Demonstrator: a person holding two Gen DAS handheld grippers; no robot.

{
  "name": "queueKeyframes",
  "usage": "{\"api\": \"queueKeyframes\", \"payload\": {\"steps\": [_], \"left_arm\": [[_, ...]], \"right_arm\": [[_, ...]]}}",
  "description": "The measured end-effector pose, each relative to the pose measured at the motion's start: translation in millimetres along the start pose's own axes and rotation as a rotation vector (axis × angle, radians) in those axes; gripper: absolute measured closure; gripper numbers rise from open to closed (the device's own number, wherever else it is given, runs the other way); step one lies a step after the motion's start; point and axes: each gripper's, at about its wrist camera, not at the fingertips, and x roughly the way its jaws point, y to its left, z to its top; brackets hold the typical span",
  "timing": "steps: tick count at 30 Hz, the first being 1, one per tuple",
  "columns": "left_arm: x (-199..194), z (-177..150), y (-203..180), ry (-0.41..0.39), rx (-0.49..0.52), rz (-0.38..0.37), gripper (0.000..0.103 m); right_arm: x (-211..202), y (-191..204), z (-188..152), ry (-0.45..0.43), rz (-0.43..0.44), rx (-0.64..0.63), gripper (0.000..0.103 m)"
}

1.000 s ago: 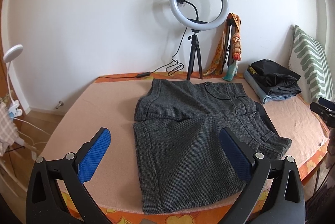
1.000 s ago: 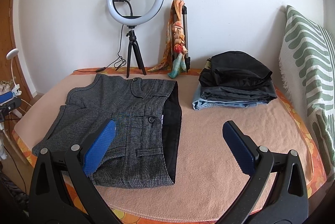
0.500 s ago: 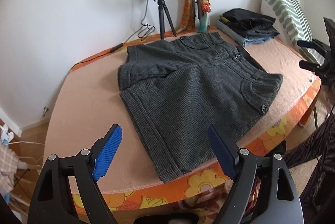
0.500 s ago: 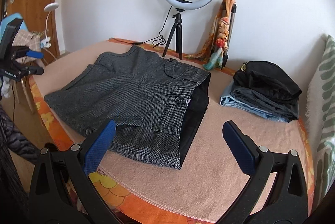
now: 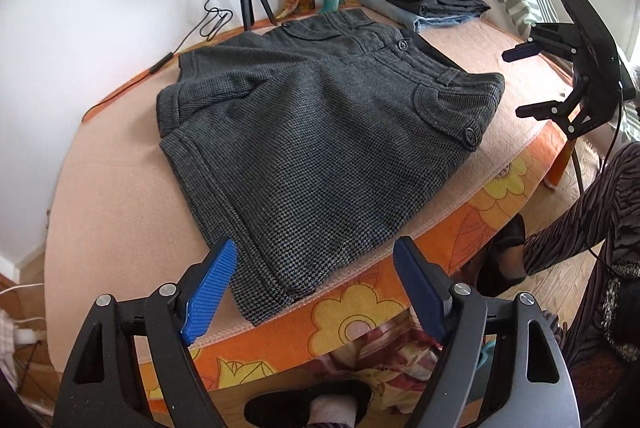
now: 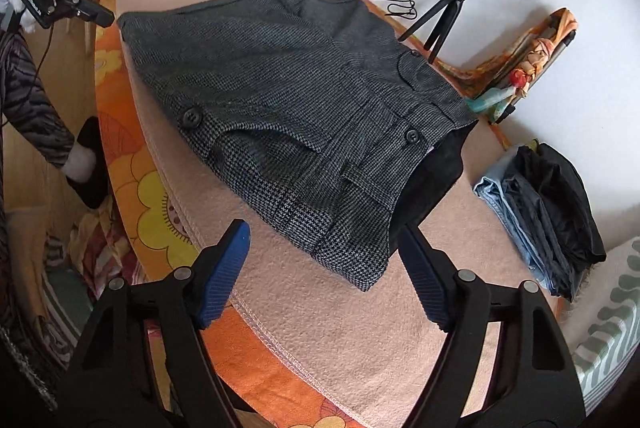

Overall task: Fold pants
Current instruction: 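Move the right tool to the pants waistband and close on it, then grasp the pants hem with the left gripper while the right holds the waistband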

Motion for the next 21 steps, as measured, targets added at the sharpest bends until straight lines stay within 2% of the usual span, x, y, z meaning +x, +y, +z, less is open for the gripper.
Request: {"api": "queueKeyframes", "payload": {"steps": [4,6,8,9,11,13,21], "left_arm": [[5.6,-0.3,-1.2,0.009,0.028,-0.014,0.023],[7.9,0.5,-1.7,0.013,0.043,-0.012,0.023],[11.7,1.2,-0.8,0.022,0.047,-0.015,0.023],[13.2,1.3,-0.5,0.025,0.047,-0.021,0.023],[16.4,1.6,-0.9,0.031,0.053,-0.022,0.023],[19.0,1.8,-2.4,0.038,0.064,-0.019,0.023],[33.9,1.7,-9.7,0.069,0.092,-0.006,0.023]], "right_arm": [[15.9,10.8,1.4,0.045,-0.044,-0.093,0.024],[19.2,14.6,3.1,0.061,-0.059,-0.126,0.031],[22.8,17.3,4.2,0.081,-0.075,-0.152,0.049],[24.6,17.6,4.5,0.091,-0.082,-0.162,0.054],[26.9,16.4,5.8,0.108,-0.091,-0.175,0.078],[25.3,10.4,9.7,0.107,-0.098,-0.160,0.088],[1.7,-21.1,41.8,0.012,-0.145,-0.074,0.093]]}}
